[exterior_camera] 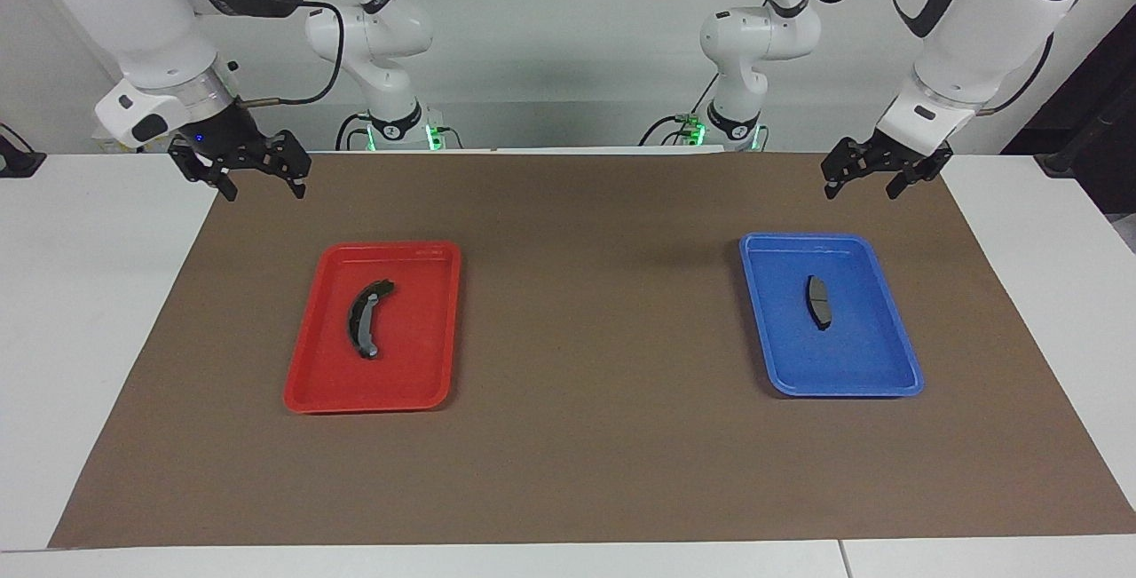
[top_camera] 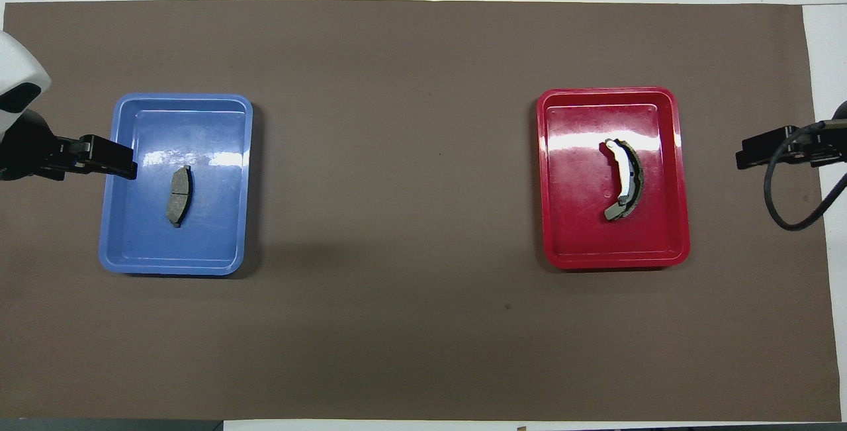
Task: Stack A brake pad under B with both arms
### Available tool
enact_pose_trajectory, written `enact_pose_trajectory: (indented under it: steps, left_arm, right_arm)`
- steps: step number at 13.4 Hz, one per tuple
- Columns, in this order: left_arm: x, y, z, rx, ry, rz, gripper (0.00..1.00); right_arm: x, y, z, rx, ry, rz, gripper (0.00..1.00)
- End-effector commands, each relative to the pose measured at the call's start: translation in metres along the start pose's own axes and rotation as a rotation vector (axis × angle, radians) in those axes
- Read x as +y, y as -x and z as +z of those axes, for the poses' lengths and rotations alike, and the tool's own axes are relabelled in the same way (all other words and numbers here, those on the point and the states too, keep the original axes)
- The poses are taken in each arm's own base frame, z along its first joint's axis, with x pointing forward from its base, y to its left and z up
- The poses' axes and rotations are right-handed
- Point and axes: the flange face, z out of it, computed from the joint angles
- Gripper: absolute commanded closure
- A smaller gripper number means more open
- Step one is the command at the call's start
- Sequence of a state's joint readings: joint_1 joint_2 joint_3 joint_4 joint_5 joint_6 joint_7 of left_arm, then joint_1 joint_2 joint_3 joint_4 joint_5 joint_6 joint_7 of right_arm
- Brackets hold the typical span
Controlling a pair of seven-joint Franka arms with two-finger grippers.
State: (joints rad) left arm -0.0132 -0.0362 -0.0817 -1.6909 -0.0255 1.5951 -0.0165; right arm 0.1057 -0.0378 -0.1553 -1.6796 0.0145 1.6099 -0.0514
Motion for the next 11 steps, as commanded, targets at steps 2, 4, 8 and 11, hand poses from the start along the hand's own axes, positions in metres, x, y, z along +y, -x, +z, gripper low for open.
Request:
enact_pose_trajectory:
  steps: [2, 4, 8, 11]
  left_arm:
    - [0.001, 0.003, -0.004, -0.011, -0.008, -0.009, 0.0]
    - [0.001, 0.003, -0.003, -0.014, -0.008, -0.009, 0.0]
    - [-0.001, 0.002, -0.003, -0.005, -0.007, -0.001, 0.0]
    - [-0.002, -0.004, 0.017, 0.004, -0.008, 0.016, 0.0]
  right_arm:
    - [0.0, 0.006, 0.001, 0.002, -0.016, 0.007, 0.01]
    - [0.0, 0.006, 0.001, 0.002, -0.016, 0.007, 0.01]
    - [0.0, 0.007, 0.0, 0.002, -0.016, 0.007, 0.01]
    - [0.002, 0.006, -0.001, 0.005, -0.016, 0.01, 0.01]
